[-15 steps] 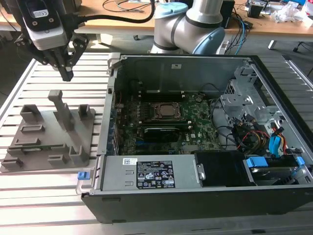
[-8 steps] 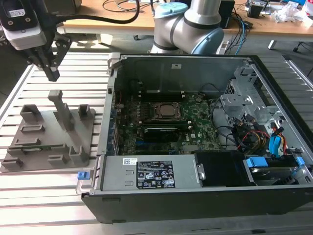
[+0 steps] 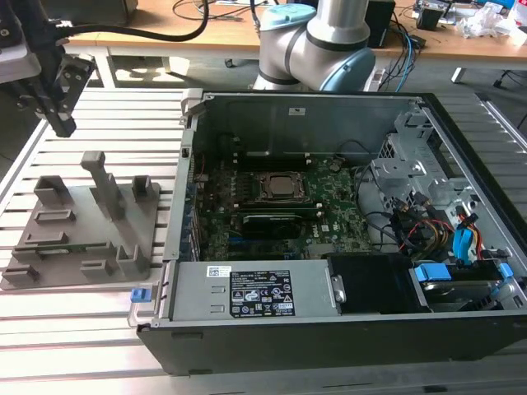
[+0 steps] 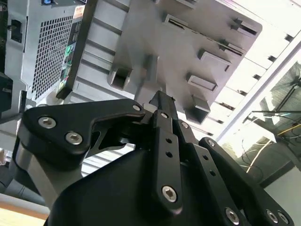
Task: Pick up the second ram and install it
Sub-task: 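Reach for the second ram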
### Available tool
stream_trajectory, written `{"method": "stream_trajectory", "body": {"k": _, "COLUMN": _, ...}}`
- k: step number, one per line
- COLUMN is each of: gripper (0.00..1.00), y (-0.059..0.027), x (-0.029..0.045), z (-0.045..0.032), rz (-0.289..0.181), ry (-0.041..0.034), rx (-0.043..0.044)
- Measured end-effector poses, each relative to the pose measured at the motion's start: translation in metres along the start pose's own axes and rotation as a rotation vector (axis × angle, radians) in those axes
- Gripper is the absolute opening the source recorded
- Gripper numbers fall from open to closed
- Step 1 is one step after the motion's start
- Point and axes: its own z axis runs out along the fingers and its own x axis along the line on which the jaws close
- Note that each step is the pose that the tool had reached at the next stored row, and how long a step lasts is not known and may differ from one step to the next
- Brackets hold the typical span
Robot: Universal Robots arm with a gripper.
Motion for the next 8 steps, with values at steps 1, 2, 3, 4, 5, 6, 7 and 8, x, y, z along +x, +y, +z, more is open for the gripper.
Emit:
{"method": "stream_trajectory", "body": {"k": 1, "gripper": 0.11, "y": -0.0005, "x": 0.0066, "z": -0.0001, "rz": 0.0, "ry": 0.0, "rx": 0.0}}
{"method": "stream_trajectory", "body": {"k": 2, "gripper": 0.11, "y": -0.0008, "x": 0.0102, "z": 0.0, "rz": 0.0, "ry": -0.0001, "rx": 0.0}}
{"method": "stream_trajectory", "body": {"k": 3, "gripper": 0.11, "y": -0.0011, "x": 0.0149, "z": -0.0001, "rz": 0.0, "ry": -0.0001, "rx": 0.0}}
{"method": "stream_trajectory", "body": {"k": 4, "gripper": 0.11, "y": -0.0014, "x": 0.0183, "z": -0.0001, "rz": 0.0, "ry": 0.0, "rx": 0.0}}
{"method": "stream_trajectory", "body": {"k": 5, "gripper": 0.11, "y": -0.0018, "x": 0.0231, "z": -0.0002, "rz": 0.0, "ry": 0.0, "rx": 0.0001}}
{"method": "stream_trajectory", "body": {"k": 6, "gripper": 0.11, "y": -0.0021, "x": 0.0281, "z": -0.0002, "rz": 0.0, "ry": -0.0001, "rx": 0.0}}
{"method": "stream_trajectory", "body": {"k": 7, "gripper": 0.11, "y": -0.0024, "x": 0.0312, "z": -0.0002, "rz": 0.0, "ry": -0.0001, "rx": 0.0}}
{"method": "stream_trajectory", "body": {"k": 8, "gripper": 0.11, "y": -0.0027, "x": 0.0353, "z": -0.0003, "rz": 0.0, "ry": 0.0, "rx": 0.0}}
